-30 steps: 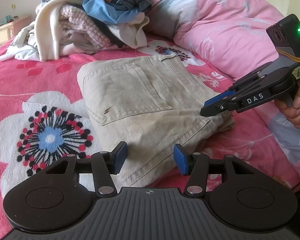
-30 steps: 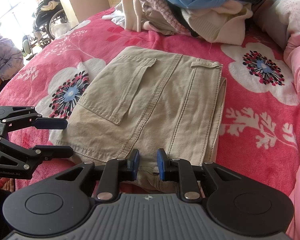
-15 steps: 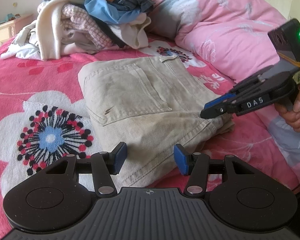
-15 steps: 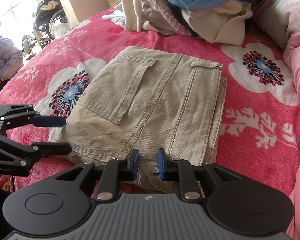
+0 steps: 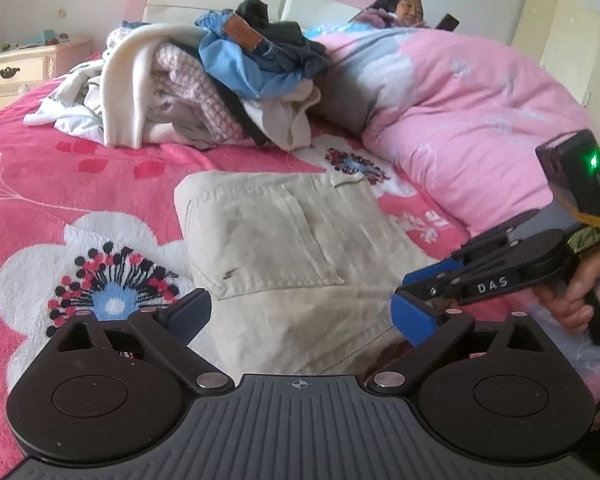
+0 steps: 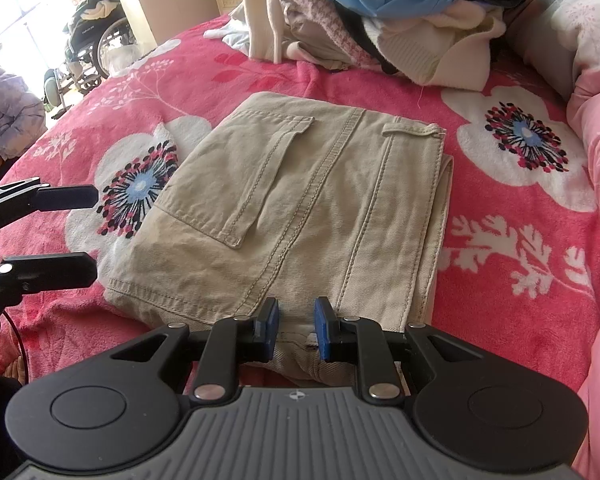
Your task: Fold clothes
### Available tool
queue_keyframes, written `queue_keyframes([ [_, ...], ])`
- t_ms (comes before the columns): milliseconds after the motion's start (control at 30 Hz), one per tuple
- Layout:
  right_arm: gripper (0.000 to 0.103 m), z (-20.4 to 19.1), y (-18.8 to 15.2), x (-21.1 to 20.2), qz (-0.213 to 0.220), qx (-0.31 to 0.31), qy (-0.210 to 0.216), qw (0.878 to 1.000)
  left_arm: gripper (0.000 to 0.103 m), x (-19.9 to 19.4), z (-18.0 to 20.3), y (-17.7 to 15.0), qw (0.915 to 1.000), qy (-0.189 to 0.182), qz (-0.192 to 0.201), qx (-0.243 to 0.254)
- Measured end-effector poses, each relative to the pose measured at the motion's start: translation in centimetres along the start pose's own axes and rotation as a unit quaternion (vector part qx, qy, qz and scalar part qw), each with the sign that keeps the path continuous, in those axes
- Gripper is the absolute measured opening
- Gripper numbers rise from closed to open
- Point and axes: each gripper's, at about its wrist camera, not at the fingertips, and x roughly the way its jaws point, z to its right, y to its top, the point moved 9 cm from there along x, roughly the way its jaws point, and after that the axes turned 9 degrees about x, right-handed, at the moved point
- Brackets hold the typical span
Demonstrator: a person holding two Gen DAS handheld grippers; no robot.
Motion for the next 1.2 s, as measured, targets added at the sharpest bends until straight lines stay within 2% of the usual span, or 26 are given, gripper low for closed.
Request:
queue_keyframes([
  [233,0.021,-0.16,-0.14,-0.02,0.001,0.001,-0.001,1.0,0.102,0.08,-0.43,0.08,0.9996,0.001,-0.009,-0.027],
  [1200,0.021,-0.13,-0.09,0.0,0.001,0.002,-0.003,1.0,0.103,0.21,-0.92,-0.56,0.9984,0.033,-0.031,-0.033],
])
